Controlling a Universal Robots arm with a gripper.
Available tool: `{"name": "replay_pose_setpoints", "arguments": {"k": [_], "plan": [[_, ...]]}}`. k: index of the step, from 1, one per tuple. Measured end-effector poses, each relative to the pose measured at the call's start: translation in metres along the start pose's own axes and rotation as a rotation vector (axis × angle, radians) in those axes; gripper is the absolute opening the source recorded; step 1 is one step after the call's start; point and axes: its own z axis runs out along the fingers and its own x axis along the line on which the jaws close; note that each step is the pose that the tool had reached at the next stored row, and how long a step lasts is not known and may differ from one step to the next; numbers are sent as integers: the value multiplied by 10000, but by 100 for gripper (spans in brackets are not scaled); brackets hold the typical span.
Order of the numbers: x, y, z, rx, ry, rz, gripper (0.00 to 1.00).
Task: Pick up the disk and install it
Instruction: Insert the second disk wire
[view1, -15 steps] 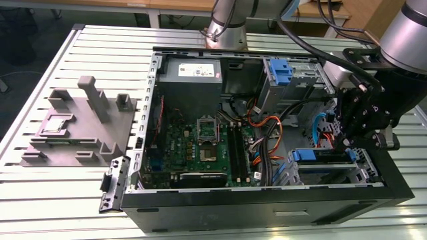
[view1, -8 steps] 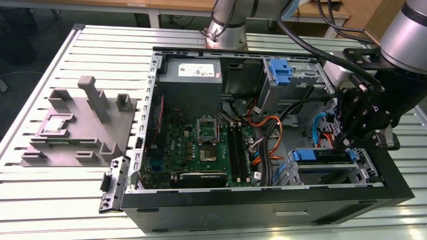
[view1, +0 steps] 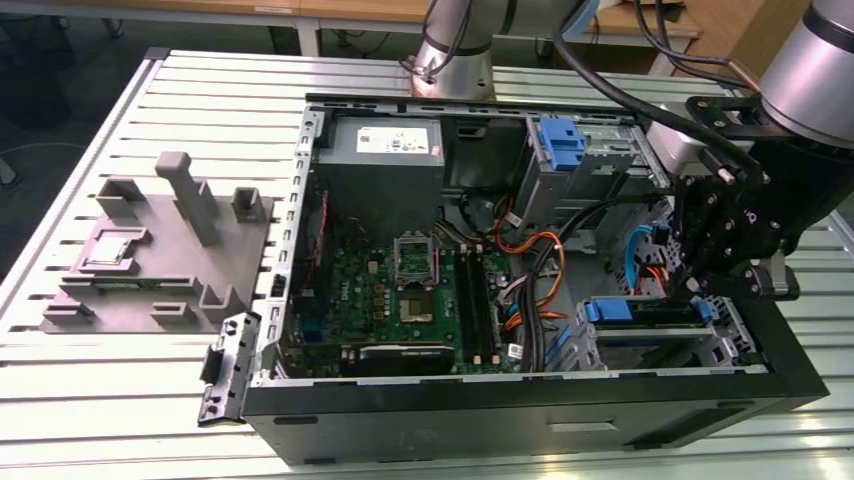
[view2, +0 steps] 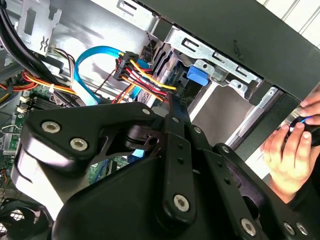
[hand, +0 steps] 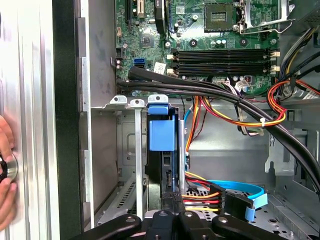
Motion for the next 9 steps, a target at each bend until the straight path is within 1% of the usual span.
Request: {"name": "replay_pose_setpoints", "arguments": {"k": [3,6,9], "plan": [[0,1,0,0,0,-1,10],[1,27,-1,-1,0,0,10],[1,38,-1,0,0,-1,10]]}}
